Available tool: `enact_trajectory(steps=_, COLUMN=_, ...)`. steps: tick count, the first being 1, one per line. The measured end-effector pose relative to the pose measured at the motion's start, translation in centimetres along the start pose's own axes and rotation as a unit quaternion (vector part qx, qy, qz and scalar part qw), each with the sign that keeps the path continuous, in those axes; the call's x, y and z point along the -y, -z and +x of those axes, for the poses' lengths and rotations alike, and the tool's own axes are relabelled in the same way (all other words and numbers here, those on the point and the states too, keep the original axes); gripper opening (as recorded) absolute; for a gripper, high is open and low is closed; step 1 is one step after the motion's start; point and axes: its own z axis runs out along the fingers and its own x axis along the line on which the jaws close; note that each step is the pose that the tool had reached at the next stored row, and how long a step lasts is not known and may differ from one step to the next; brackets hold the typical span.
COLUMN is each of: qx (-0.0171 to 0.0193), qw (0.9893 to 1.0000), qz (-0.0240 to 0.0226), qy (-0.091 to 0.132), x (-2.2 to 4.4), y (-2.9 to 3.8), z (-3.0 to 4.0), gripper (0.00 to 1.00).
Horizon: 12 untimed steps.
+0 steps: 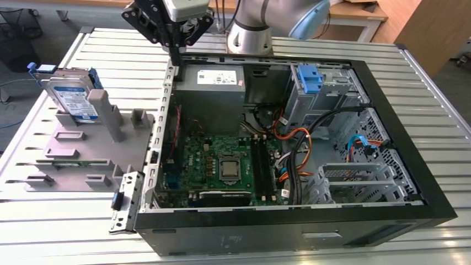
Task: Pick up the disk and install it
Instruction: 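Reach for the disk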
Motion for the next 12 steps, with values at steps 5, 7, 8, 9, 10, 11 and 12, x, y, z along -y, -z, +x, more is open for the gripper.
enact_trajectory(steps=5, qx=0.0, qw=1.0, qz=0.0, qy=0.0, x=0.03, y=0.0, z=0.41, gripper=0.11)
enact_trajectory(steps=7, qx=0.0, qw=1.0, qz=0.0, qy=0.0, x=0.05, y=0.01, z=0.61, gripper=0.11)
enact_trajectory(steps=8, qx=0.0, qw=1.0, qz=0.0, qy=0.0, x=0.05, y=0.01, z=0.7, gripper=0.11)
enact_trajectory(steps=9, qx=0.0, qw=1.0, qz=0.0, qy=0.0, x=0.06, y=0.01, z=0.79, gripper=0.11)
enact_trajectory(steps=10, qx=0.0, qw=1.0, qz=0.0, qy=0.0, x=0.06, y=0.01, z=0.85, gripper=0.11)
enact_trajectory(steps=11, qx=0.0, qw=1.0, qz=0.0, qy=0.0, x=0.07, y=0.01, z=0.91, gripper=0.11)
enact_trajectory(steps=12, qx=0.0, qw=1.0, qz=0.0, qy=0.0, x=0.08, y=0.02, z=0.99, gripper=0.11)
